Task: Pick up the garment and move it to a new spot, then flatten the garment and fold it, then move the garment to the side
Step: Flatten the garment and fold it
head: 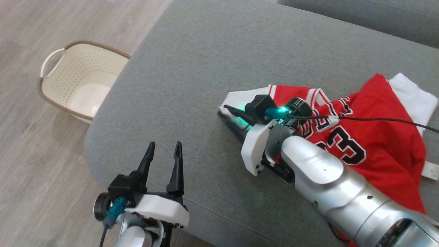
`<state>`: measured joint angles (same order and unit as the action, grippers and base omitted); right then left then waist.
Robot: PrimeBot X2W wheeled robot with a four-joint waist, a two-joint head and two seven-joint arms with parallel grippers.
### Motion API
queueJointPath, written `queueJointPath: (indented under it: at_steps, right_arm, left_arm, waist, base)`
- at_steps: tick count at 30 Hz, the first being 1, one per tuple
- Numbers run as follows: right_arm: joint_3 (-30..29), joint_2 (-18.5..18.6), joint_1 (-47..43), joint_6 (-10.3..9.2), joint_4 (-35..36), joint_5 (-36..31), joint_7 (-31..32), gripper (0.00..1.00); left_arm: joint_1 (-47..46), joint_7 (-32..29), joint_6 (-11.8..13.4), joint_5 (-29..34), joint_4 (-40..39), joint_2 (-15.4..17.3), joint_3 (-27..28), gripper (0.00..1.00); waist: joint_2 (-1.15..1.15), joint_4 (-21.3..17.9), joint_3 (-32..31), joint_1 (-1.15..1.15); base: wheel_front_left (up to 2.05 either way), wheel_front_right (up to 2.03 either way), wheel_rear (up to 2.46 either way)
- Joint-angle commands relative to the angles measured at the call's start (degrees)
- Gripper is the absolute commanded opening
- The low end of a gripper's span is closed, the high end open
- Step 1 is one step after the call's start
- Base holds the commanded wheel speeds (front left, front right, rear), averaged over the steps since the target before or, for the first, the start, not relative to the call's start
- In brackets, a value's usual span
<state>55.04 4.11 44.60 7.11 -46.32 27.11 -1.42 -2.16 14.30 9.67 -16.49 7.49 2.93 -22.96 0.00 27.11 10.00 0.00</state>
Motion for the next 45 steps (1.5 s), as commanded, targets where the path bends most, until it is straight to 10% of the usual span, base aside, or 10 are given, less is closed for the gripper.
queueJointPath:
  at_steps: [1,15,25,37,41,45]
  right_arm:
    - [0.6,-1.2,2.4,0.37,1.0,1.1,-0.7,1.00]
    - [-4.4,3.4,9.3,0.37,-4.1,2.4,-6.4,1.00]
    - [-7.4,14.6,7.9,0.37,-12.7,2.1,3.3,1.00]
    - [-6.5,19.1,3.3,0.37,-7.4,16.4,17.4,1.00]
    - [-4.5,22.2,3.7,0.37,-3.8,19.4,19.7,0.00]
    - [-3.4,24.2,6.9,0.37,-4.3,17.7,17.6,0.00]
  left_arm:
    - [-0.5,0.7,0.5,-0.3,-2.1,-0.1,2.3,1.00]
    - [-0.8,0.7,-0.2,1.1,-2.2,-0.1,3.3,1.00]
    - [-1.0,0.7,-0.5,1.2,-2.2,-0.1,3.3,1.00]
    - [-2.0,0.7,-0.8,1.4,-2.1,-0.1,3.1,1.00]
    - [-2.3,0.7,-0.9,1.3,-2.2,-0.1,2.9,1.00]
    - [-2.8,0.7,-0.9,1.1,-2.2,-0.1,2.6,1.00]
  waist:
    - [0.00,-1.3,0.2,0.00]
    - [0.00,-12.5,-0.9,0.00]
    - [0.00,-12.4,0.3,0.00]
    - [0.00,-10.9,2.0,0.00]
    - [0.00,-10.1,2.7,0.00]
    - [0.00,-9.1,3.6,0.00]
  base:
    - [0.00,0.00,0.00]
    - [0.00,0.00,0.00]
    - [0.00,0.00,0.00]
    - [0.00,0.00,0.00]
    - [0.00,0.00,0.00]
    - [0.00,0.00,0.00]
